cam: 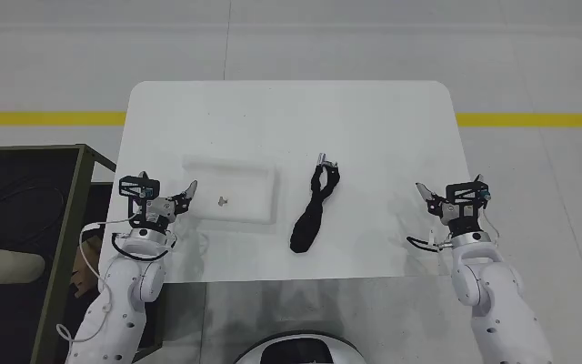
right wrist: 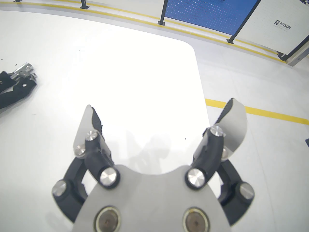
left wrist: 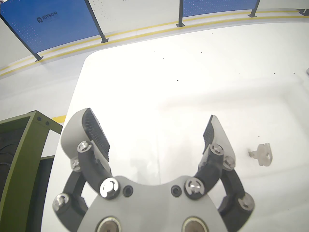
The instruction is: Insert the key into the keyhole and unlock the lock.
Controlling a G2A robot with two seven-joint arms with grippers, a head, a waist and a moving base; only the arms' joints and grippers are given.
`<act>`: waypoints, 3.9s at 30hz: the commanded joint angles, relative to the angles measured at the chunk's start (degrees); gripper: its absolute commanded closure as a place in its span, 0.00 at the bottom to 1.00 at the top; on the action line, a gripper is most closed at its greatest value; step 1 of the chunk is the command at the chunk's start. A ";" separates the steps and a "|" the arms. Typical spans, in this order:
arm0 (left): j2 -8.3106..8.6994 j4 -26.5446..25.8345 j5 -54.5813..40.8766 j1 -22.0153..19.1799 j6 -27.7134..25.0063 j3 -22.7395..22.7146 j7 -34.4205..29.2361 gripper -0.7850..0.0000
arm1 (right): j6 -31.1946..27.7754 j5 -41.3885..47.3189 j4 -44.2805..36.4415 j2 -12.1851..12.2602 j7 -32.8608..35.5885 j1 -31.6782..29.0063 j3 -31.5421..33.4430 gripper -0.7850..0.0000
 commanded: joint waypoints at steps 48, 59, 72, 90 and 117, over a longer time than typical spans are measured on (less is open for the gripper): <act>11.85 5.16 -37.14 -45.08 16.29 28.34 -88.00 0.67 | 0.00 0.00 0.00 0.00 0.00 0.00 0.00 0.00; 12.17 6.11 -39.48 -45.43 17.20 29.04 -87.09 1.00 | 0.00 0.00 0.00 0.00 0.00 0.00 0.00 0.00; 14.28 -0.94 -37.10 -44.62 16.37 23.88 -87.93 1.00 | 0.00 0.00 0.00 0.00 0.00 0.00 0.00 0.00; 18.27 10.35 -48.68 -53.65 16.78 34.13 -87.54 1.00 | 0.00 0.00 0.00 0.00 0.00 0.00 0.00 0.00; 22.05 19.00 -97.74 -39.35 -5.25 12.16 -80.35 1.00 | 0.00 0.00 0.00 0.00 0.00 0.00 0.00 0.00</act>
